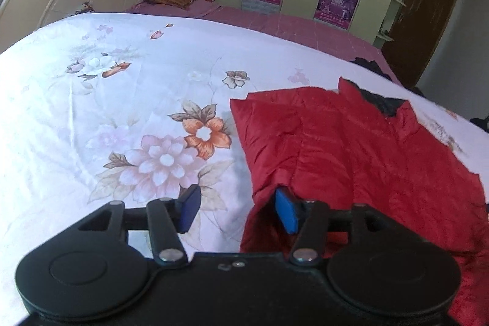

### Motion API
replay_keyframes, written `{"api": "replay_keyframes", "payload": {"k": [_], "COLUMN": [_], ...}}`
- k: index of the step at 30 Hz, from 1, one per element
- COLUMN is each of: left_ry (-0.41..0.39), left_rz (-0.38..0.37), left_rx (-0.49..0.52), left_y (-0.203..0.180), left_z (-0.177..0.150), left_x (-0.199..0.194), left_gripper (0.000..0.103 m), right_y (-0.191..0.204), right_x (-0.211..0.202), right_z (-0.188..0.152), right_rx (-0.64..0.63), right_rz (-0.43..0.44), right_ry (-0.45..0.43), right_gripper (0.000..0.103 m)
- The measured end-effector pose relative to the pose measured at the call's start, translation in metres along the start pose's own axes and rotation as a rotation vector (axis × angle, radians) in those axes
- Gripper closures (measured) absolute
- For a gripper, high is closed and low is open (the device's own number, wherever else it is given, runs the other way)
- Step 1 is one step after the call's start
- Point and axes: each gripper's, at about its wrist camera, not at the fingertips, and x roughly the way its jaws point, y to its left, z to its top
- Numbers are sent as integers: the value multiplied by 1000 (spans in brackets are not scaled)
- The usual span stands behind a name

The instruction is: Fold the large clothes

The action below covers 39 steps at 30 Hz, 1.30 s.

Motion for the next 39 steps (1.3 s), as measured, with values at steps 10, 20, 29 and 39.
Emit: {"api": "replay_keyframes", "payload": {"k": [10,20,29,39], "left_ry": [33,71,-5,67], "left_rz": [-2,-145,-74,-29], "left_rx": [-30,-125,30,-26], "left_y": [27,0,-11,0], "left_z": [4,36,12,-10], "left_x": [2,72,43,36], "left_gripper": [40,80,77,69], "right_y": [-5,-6,-7,21], "right_x": [47,34,41,11], "right_z": [4,-4,-8,1], "right_rx": [-9,-54,-85,-131], "right_rz": [-7,-51,-71,-14], "right_ry": [87,16,39,-68], "right_gripper": [57,84,70,53]}}
